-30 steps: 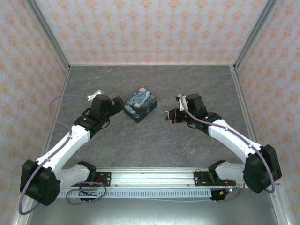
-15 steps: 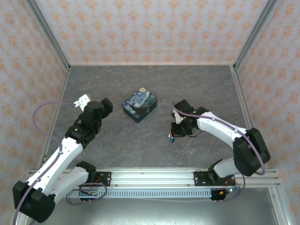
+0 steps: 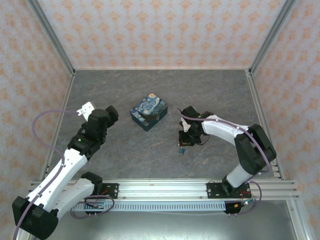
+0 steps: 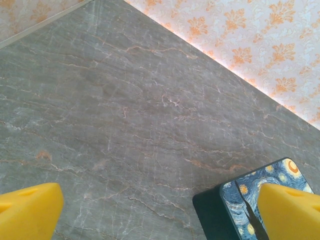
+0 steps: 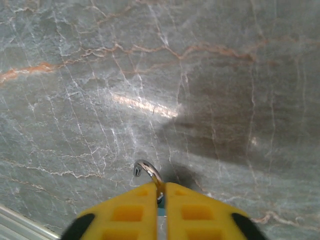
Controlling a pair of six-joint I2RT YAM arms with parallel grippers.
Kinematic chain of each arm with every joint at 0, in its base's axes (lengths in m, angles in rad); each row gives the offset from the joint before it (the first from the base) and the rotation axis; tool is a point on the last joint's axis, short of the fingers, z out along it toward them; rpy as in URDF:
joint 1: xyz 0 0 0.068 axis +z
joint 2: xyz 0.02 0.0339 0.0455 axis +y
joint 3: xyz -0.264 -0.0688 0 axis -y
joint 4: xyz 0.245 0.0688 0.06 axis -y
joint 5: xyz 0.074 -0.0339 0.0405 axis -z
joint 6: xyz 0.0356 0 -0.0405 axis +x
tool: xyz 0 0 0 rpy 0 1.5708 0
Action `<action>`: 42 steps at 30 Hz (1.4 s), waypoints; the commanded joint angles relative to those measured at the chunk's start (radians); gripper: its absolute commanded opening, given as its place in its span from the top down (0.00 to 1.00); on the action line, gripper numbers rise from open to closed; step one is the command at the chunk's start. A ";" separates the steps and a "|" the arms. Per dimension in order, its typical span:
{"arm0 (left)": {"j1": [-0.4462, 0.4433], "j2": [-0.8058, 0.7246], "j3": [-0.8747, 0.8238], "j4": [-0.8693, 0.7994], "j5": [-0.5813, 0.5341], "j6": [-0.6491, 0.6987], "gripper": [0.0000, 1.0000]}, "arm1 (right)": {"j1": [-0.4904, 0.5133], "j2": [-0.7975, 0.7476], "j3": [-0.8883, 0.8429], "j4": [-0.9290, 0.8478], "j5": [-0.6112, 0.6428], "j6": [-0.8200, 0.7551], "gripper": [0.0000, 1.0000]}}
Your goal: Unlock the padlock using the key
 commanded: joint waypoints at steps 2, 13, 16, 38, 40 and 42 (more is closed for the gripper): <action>0.004 -0.013 0.001 -0.035 -0.046 0.009 0.00 | 0.002 -0.038 -0.004 0.051 0.029 0.009 0.78; 0.005 -0.032 0.061 0.003 -0.076 0.164 0.00 | -0.076 -0.290 0.023 0.046 0.278 -0.066 0.61; 0.004 -0.045 0.061 0.057 -0.086 0.246 0.00 | -0.100 -0.399 -0.005 0.106 0.396 -0.092 0.53; 0.042 -0.014 -0.138 0.417 -0.045 0.601 0.00 | -0.385 -0.767 -0.513 0.834 0.694 -0.233 0.01; 0.054 0.006 -0.156 0.433 -0.043 0.608 0.00 | -0.417 -0.723 -0.529 0.884 0.675 -0.234 0.01; 0.065 0.030 -0.177 0.457 -0.043 0.615 0.00 | -0.448 -0.666 -0.561 0.985 0.650 -0.240 0.01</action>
